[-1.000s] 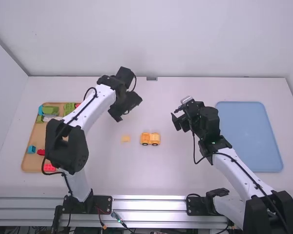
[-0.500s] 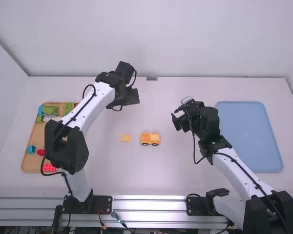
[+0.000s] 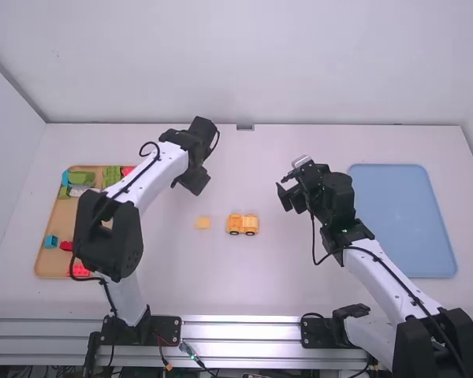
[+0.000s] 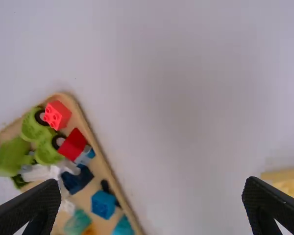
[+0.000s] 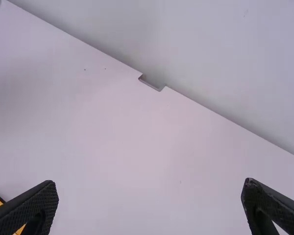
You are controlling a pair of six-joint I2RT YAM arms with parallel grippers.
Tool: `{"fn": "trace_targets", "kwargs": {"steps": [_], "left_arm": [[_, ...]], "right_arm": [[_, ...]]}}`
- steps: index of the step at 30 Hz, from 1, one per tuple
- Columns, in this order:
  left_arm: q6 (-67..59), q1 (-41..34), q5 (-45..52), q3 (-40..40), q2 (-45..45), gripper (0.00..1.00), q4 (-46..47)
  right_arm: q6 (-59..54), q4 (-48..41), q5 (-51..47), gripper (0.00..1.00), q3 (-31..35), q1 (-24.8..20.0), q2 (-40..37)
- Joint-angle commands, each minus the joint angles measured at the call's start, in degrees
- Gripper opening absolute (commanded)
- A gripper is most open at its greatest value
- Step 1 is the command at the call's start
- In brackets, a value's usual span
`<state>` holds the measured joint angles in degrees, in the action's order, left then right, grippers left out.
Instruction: Assemble lego blocks to make yellow taxi
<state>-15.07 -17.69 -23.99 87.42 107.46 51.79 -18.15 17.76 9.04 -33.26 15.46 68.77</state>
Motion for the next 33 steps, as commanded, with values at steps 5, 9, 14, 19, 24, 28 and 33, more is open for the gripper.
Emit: {"fn": "trace_targets", "kwargs": {"steps": [5,9,14,19,24,28,33], "left_arm": [[-35.4,1.8,15.4,-6.1,-1.6,0.99,-4.9],[-54.6,5.7,33.8,-8.9,-3.0,0.99,-2.8],[-73.6,14.7,59.0,-12.9,-3.2,0.99,-2.8],[-80.8,21.3,80.8,-21.1,-2.8,0.99,-10.1],[-77.7,24.1,86.9,-32.2,-2.7,0.99,-25.2],[-70.2,23.5,86.7,-37.5,-2.6,0.99,-35.1],[-58.6,22.6,82.4,-41.4,-1.2,0.99,-47.0]], "right_arm": [[0.4,0.5,0.1,0.99,0.3,-0.1,-0.2],[0.4,0.5,0.1,0.99,0.3,-0.1,-0.2],[0.4,1.2,0.1,0.99,0.3,0.0,-0.2],[0.4,2.0,0.3,0.99,0.3,0.0,-0.2],[0.4,1.4,0.3,0.99,0.3,0.0,-0.2],[0.4,1.2,0.3,0.99,0.3,0.0,-0.2],[0.4,1.4,0.3,0.99,0.3,0.0,-0.2]]}}
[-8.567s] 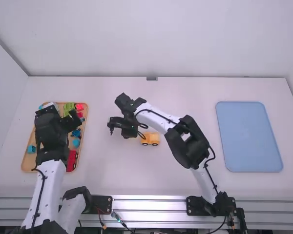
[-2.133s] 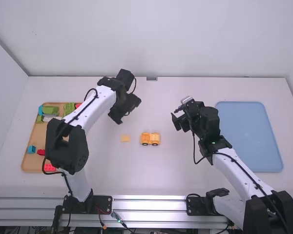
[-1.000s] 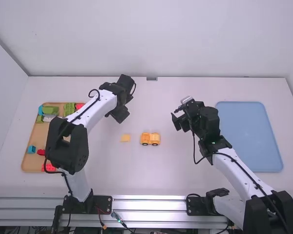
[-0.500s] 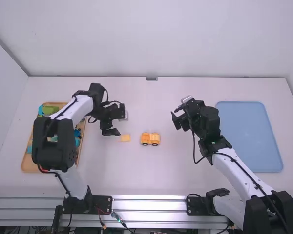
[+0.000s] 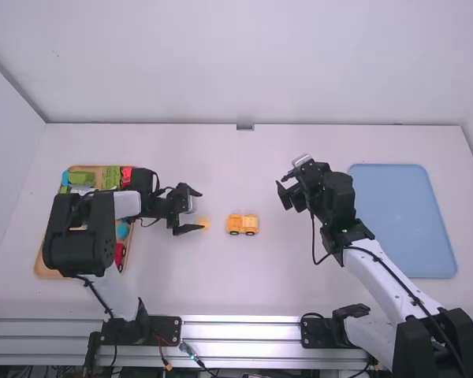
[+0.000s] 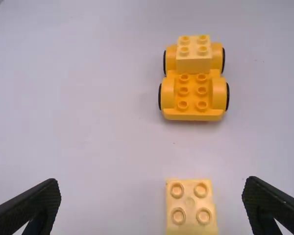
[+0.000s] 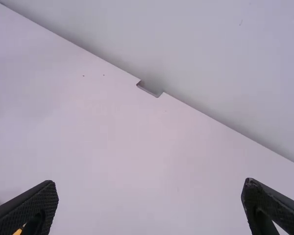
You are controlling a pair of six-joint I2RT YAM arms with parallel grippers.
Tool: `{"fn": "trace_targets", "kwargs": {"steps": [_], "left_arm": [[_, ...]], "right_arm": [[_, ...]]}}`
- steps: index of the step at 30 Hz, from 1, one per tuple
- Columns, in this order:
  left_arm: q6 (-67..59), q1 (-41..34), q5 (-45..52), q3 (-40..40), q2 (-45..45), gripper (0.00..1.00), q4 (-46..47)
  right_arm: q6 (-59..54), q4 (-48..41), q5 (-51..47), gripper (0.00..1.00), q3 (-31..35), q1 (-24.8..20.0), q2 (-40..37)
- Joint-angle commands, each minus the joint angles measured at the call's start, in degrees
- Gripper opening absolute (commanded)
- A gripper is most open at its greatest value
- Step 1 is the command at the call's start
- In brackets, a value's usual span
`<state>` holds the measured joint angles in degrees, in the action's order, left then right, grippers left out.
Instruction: Assemble lego blocks to make yellow taxi
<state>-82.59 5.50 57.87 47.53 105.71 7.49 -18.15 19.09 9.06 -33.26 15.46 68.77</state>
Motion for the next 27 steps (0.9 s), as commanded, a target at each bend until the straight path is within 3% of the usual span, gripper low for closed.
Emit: {"fn": "trace_targets", "kwargs": {"steps": [1,11,17,20,25,27], "left_arm": [[8.9,-0.6,0.5,-1.5,0.5,0.99,-2.7],[6.0,-0.6,-1.8,-1.8,5.9,0.97,-3.5],[5.9,-0.6,-3.2,-1.9,7.1,0.73,-4.9],[4.3,-0.6,-2.8,-1.8,8.3,0.7,-4.3],[4.3,-0.6,-2.9,-1.8,8.9,0.53,-4.5],[4.3,-0.6,-2.9,-1.9,8.9,0.51,-4.4]], "right_arm": [[0.4,0.0,0.3,0.99,0.3,0.0,-0.2],[0.4,0.0,0.3,0.99,0.3,-0.1,-0.2],[0.4,0.0,0.3,0.99,0.3,0.3,-0.2],[0.3,0.1,0.2,0.99,0.3,1.2,-0.2],[-0.1,0.2,0.0,0.99,0.3,1.8,-0.2],[-0.1,0.3,0.1,0.99,0.3,1.8,-0.2]]}}
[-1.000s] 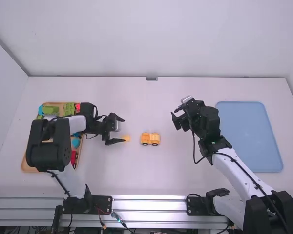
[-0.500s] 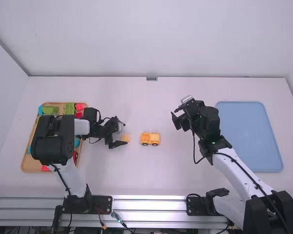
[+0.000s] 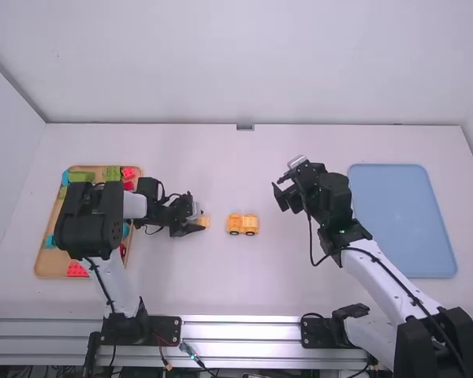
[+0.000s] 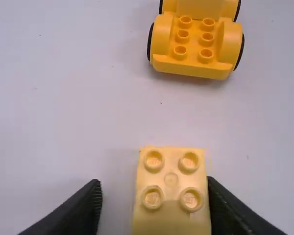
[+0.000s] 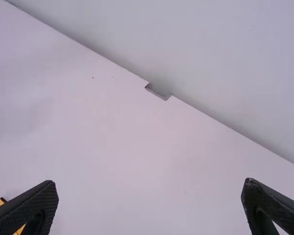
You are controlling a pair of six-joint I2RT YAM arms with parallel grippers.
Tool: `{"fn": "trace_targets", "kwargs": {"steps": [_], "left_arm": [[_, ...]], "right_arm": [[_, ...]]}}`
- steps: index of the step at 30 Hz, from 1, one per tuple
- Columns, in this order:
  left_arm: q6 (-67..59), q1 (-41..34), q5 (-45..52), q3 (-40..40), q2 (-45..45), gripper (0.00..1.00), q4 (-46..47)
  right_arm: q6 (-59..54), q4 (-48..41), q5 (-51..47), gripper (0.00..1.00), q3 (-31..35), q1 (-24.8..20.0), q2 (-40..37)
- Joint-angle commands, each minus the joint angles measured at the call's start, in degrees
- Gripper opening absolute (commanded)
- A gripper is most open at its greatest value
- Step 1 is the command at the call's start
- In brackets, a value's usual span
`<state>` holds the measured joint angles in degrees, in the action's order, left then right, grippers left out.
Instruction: Assemble lego blocks to make yellow taxi
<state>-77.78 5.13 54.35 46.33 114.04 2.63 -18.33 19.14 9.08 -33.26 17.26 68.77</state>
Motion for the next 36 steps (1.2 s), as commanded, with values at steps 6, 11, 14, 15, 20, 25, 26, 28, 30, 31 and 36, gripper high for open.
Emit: {"fn": "trace_targets", "kwargs": {"steps": [6,11,14,15,20,25,26,28,30,31,36], "left_arm": [[-0.5,-0.2,0.2,-0.6,0.6,0.33,1.4],[0.3,0.2,4.2,0.2,0.6,0.33,1.5],[0.4,-0.3,9.0,1.5,0.5,0.33,2.8],[0.4,-0.3,10.3,2.2,0.2,0.32,4.0],[0.4,-1.8,12.2,5.2,-1.2,0.26,7.8],[0.4,-5.2,10.6,7.1,-1.8,0.24,8.3],[0.4,-6.0,9.9,7.4,-1.8,0.23,8.3],[0.4,-8.2,8.0,7.8,-1.8,0.21,8.3],[0.4,-10.1,6.8,8.1,-1.8,0.21,8.3],[0.4,-10.5,6.5,8.2,-1.8,0.2,8.3],[2.3,-13.7,4.6,8.8,-1.8,0.18,7.8]], "right_arm": [[0.1,0.2,0.1,0.99,0.3,0.0,-0.2],[0.1,-1.5,0.2,0.99,0.3,0.0,-0.1],[-1.1,-3.0,3.5,0.99,0.3,-0.3,1.6],[-2.7,-3.3,6.3,0.99,0.3,-0.6,2.5],[-14.1,-3.0,27.3,0.99,0.3,-3.2,11.9],[-25.7,0.5,40.5,0.99,0.3,-4.4,22.4],[-25.5,1.9,41.5,0.99,0.3,-4.5,24.3],[-25.4,4.6,42.8,0.99,0.3,-4.5,27.8],[-25.7,8.0,45.7,0.99,0.3,-4.5,32.1],[-25.8,8.7,46.3,0.99,0.3,-4.5,32.9],[-31.1,12.6,48.9,0.99,-0.2,-3.0,39.0]]}}
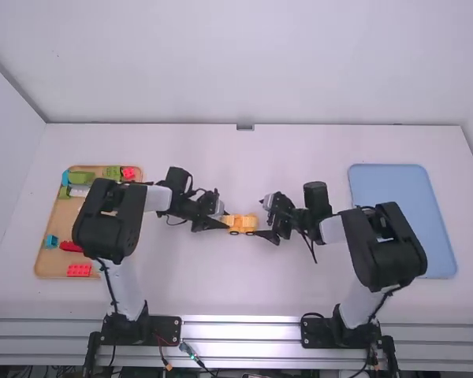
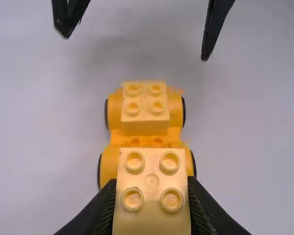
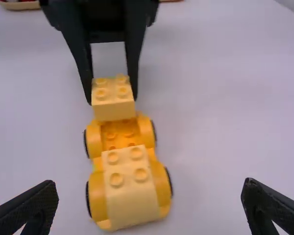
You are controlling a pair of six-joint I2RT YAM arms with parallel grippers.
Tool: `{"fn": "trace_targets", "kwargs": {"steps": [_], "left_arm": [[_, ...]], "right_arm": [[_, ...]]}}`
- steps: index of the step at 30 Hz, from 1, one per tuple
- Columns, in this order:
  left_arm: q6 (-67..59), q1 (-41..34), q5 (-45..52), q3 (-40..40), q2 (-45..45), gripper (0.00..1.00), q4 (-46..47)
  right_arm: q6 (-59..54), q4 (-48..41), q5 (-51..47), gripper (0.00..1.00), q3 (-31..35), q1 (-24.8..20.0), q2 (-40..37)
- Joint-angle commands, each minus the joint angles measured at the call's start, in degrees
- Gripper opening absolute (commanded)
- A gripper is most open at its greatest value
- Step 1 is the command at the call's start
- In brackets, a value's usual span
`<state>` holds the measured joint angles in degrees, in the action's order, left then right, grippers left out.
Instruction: Assemble lego blocks to make yellow taxi
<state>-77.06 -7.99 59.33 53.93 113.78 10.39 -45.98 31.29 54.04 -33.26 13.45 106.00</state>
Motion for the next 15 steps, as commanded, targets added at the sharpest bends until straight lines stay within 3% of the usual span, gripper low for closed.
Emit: {"fn": "trace_targets", "kwargs": {"steps": [1,8,15], "left_arm": [[3.8,-0.8,-0.5,1.4,-1.5,0.18,-0.8],[7.2,-1.1,-0.3,1.4,-1.5,0.19,-4.0],[7.3,-3.0,-1.7,1.4,-1.5,0.17,-3.1]], "right_arm": [[-3.6,0.8,3.5,0.99,-0.7,1.3,2.7],[-3.3,0.9,-0.4,0.99,-6.0,5.0,9.5],[-1.8,0.8,0.1,0.99,-9.6,5.2,14.2]]}}
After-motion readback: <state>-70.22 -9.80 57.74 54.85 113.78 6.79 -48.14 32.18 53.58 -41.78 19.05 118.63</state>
